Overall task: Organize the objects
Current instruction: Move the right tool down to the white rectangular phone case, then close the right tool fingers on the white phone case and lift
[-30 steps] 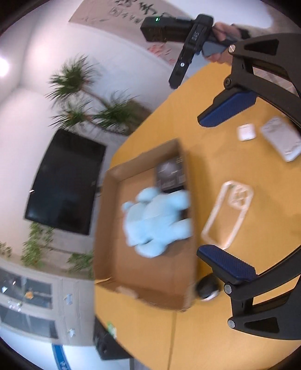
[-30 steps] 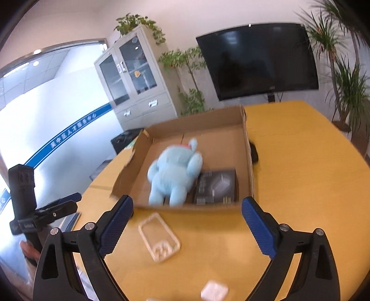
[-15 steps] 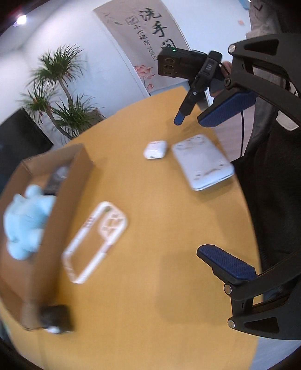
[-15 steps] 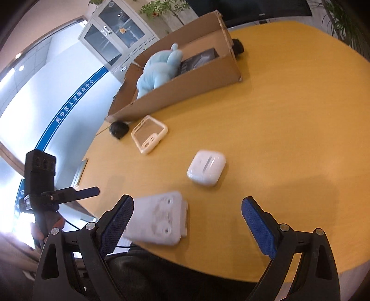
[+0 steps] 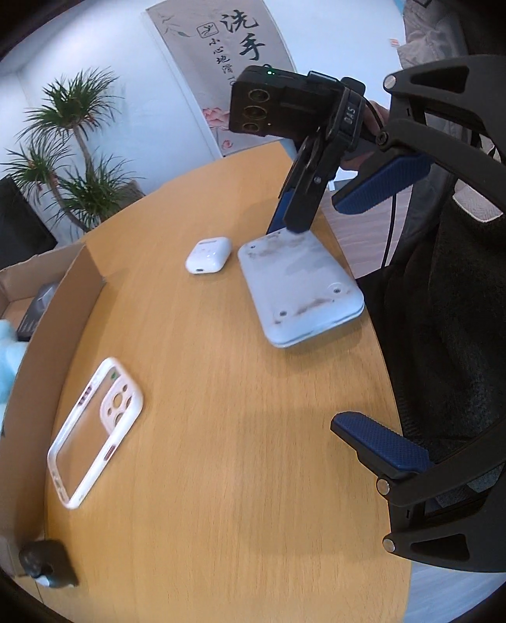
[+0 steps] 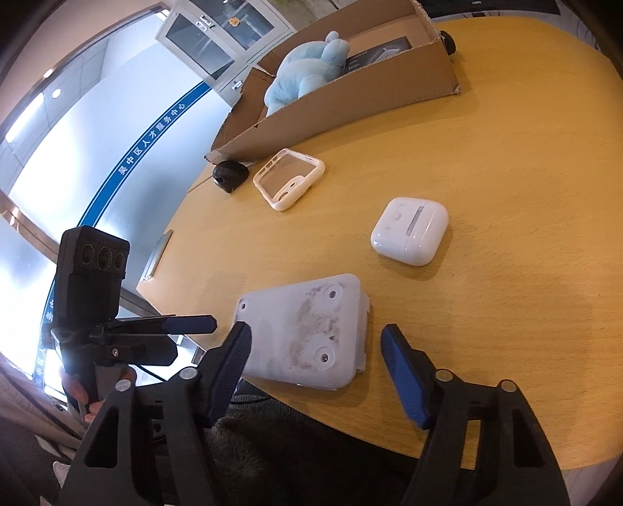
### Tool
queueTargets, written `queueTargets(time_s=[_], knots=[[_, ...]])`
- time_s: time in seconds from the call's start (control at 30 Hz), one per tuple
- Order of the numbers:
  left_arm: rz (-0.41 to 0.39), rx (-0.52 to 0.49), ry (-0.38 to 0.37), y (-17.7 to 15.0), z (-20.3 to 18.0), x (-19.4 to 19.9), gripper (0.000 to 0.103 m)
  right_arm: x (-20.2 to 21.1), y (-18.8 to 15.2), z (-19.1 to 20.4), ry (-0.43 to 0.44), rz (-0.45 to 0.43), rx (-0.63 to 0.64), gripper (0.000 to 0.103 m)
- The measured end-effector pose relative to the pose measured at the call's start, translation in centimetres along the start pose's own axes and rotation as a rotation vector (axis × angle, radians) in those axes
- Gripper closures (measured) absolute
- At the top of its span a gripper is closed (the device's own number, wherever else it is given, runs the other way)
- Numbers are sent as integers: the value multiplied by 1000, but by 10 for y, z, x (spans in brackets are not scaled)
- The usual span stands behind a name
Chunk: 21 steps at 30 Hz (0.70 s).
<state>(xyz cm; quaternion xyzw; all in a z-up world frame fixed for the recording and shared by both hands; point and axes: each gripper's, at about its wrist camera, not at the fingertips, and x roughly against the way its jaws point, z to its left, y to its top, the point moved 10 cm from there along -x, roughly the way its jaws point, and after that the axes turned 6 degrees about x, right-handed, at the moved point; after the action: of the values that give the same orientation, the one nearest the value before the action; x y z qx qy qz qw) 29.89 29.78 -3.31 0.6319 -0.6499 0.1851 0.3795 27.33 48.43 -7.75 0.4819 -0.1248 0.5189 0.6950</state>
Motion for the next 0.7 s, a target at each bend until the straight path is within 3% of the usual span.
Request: queueTargets(time_s=[0.23,0.43,0.5,0.7], knots=[[19,-44,-12,-3,-7,-6,4,-1,-1,-1,5,1,-17,51],[21,-73,-16,-1,-13,-11,15,-5,-2,-3,12,16,-30,65],[24,-75,-25,-1,-13,-12,26,-6,-2,-3,16,20,-34,68],[11,-48,-25,4,-7,-11,40,-5,-2,-5,24,21,-44,69]])
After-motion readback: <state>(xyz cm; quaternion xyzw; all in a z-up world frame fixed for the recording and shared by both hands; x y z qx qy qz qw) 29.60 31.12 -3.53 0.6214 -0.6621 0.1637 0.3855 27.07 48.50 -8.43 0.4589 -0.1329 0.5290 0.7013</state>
